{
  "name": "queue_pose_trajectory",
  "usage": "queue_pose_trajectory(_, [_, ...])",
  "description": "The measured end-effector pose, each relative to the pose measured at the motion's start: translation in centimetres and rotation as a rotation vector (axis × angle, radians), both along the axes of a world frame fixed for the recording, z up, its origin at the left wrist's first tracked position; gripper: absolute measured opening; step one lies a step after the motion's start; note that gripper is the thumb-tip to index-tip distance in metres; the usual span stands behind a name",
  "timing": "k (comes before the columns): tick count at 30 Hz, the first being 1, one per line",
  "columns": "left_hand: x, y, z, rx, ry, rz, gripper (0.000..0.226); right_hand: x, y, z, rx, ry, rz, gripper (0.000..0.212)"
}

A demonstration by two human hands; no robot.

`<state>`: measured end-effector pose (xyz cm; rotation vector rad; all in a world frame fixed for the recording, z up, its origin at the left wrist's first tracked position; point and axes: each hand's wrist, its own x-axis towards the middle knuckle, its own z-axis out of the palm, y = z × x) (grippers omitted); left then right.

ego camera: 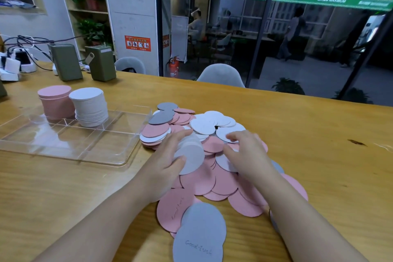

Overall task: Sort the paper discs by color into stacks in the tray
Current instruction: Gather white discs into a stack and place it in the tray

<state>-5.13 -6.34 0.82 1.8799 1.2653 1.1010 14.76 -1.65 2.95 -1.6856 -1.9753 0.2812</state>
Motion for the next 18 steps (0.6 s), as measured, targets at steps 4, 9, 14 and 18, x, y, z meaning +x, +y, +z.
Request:
queue_pose_trajectory(4, [0.0, -0.1, 0.0, -0.019, 0.004, -0.014, 0.049, 1.1, 0.4, 0.2, -0.18, -0.173, -0.015, 0.058])
queue_pose_trajectory(9, [0.0, 0.0, -0.3, -0.096, -0.102, 0.004, 0.054, 0.8, 0.3, -0.1, -0.265, -0.159, 0.026, 0.059])
queue_pose_trajectory(14, [0.1, -0.3, 0.0, -0.071, -0.146, 0.012, 0.068, 1.1, 0.1, 0.2, -0.269, 0.045, 0.035, 0.036])
queue_pose_trajectory(18, [0.2, -0.2, 0.0, -0.101, -0.256, 0.05, 0.054, 2.0, -0.1, 0.9, -0.227, 0.111, 0.146, 0.009])
